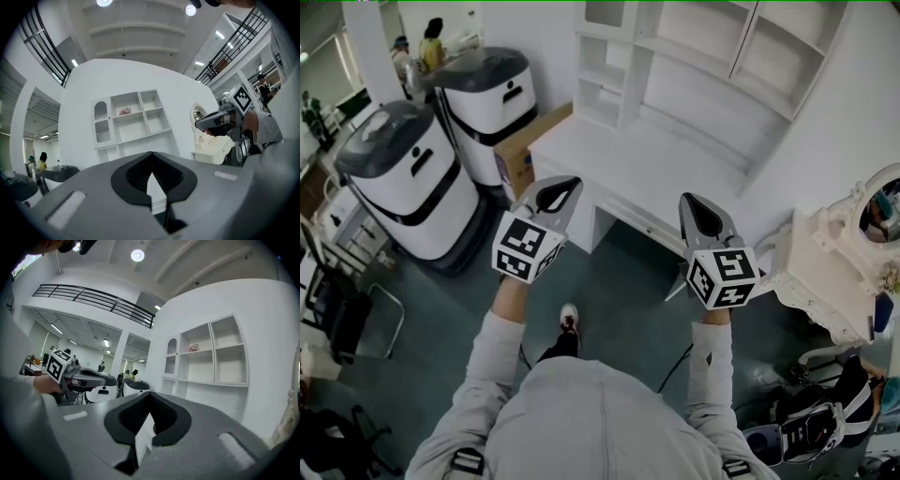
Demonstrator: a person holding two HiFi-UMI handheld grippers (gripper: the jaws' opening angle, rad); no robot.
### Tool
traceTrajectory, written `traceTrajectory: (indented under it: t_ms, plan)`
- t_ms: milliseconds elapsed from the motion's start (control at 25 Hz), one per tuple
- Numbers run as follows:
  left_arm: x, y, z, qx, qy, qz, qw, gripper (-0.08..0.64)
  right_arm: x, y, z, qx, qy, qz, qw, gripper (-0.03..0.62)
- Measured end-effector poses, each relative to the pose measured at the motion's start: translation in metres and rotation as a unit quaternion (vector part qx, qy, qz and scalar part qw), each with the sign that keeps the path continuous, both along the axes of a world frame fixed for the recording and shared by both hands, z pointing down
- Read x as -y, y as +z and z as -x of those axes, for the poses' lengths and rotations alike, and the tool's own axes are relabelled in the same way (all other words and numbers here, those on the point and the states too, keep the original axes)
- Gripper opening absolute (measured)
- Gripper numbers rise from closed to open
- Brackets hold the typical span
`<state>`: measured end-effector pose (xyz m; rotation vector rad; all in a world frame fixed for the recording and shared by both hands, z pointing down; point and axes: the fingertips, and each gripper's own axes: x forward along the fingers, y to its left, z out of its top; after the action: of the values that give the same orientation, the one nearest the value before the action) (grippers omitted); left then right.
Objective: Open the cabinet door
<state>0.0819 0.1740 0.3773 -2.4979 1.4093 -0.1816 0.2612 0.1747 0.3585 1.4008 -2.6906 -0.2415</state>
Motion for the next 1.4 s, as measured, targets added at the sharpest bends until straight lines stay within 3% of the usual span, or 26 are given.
traceTrajectory:
  t_ms: [680,1400]
  plan:
    - [0.228,-0.041,0.058,-0.007,0.013,-0.008,0.9999,0.018,0.216,-0.043,0.056,-0.005,0.016,-0.005,1.000,0.002]
    - [0.386,-0.034,0.104,0.002,0.030,0.003,0.9995,0.018,0.378,-0.045,0.116,0.018,0.007,-0.001,1.000,0.002]
